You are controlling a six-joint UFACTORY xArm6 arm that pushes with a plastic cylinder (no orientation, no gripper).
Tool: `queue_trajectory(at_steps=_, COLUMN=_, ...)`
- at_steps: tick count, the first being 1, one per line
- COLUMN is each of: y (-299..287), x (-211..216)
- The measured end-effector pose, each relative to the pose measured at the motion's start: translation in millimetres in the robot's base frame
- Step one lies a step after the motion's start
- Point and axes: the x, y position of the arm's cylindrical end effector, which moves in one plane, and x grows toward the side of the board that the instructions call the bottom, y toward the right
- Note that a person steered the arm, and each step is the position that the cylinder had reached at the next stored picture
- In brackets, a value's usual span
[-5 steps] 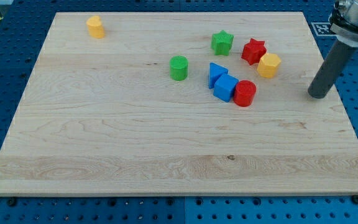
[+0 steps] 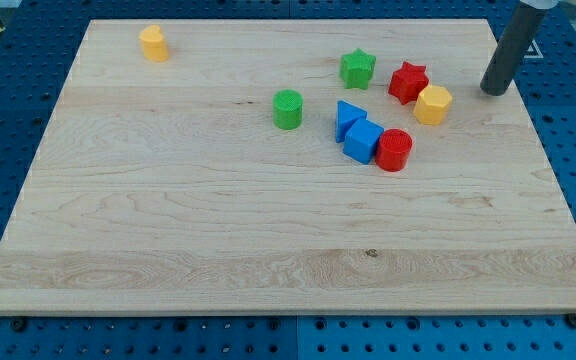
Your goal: Push the red star towards the red circle
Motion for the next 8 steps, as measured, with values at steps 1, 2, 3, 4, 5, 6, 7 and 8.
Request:
queue_trajectory(at_steps=1, y=0, x=-37)
queue_trajectory(at_steps=2, y=-1, x=-63)
queue_trajectory(at_steps=3, y=-12, x=-99)
queue_trajectory(at_steps=4, y=-12, x=-131)
queue_trajectory(at_steps=5, y=-19, x=-139)
queue_trajectory(at_steps=6, y=-58, x=-139)
queue_trajectory(at_steps=7, y=-80, x=-122)
queue_trajectory(at_steps=8, y=-79, x=-81)
